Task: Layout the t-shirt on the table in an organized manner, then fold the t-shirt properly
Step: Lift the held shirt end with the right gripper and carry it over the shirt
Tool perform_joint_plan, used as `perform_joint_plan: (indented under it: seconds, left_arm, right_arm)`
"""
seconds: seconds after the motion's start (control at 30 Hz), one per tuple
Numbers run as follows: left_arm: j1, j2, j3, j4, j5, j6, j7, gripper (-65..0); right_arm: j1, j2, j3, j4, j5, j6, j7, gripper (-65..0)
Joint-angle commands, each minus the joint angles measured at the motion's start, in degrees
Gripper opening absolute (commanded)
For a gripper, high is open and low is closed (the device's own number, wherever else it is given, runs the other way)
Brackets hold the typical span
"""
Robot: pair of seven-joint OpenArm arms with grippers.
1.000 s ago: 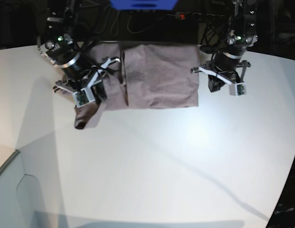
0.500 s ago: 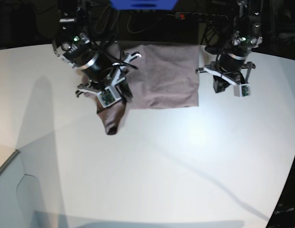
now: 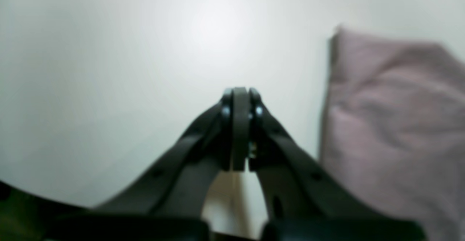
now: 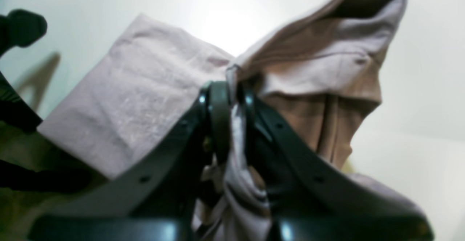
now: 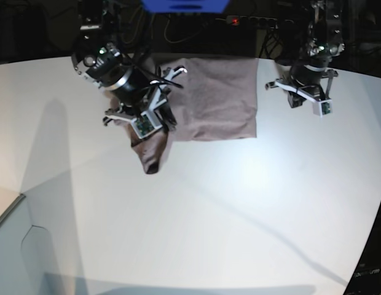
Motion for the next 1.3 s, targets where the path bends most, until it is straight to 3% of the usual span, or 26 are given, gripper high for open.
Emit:
perform_joint_plan:
  seconds: [0.0,0.3,0.53,1.27]
  left_arm:
    - [-0.23,-0.24,-0.14,0.15,-0.06,-0.01,-1.21,-65.0]
    - [-1.2,0.46,0.83,-2.31,-0.15,-0.27,-1.12,-65.0]
    - [-4.19,1.96,2.15,-2.66,-0.15,-0.27,6.18,-65.0]
    - [-4.72,2.66,1.97,-2.66,-0.06,-0.45,6.27,-65.0]
  right_arm:
    - [0.48,-0.25,-0.16,1.01,1.2,0.82,1.65,-65.0]
    - [0.48,-0.17,-2.8,1.09,1.2,0.82,1.65,-65.0]
    - [0.3,-0.17,-8.43,1.09,1.2,0.82,1.65,-65.0]
    - [5.23,0.1,-23.9,-6.99,1.2,0.82,1.74,-65.0]
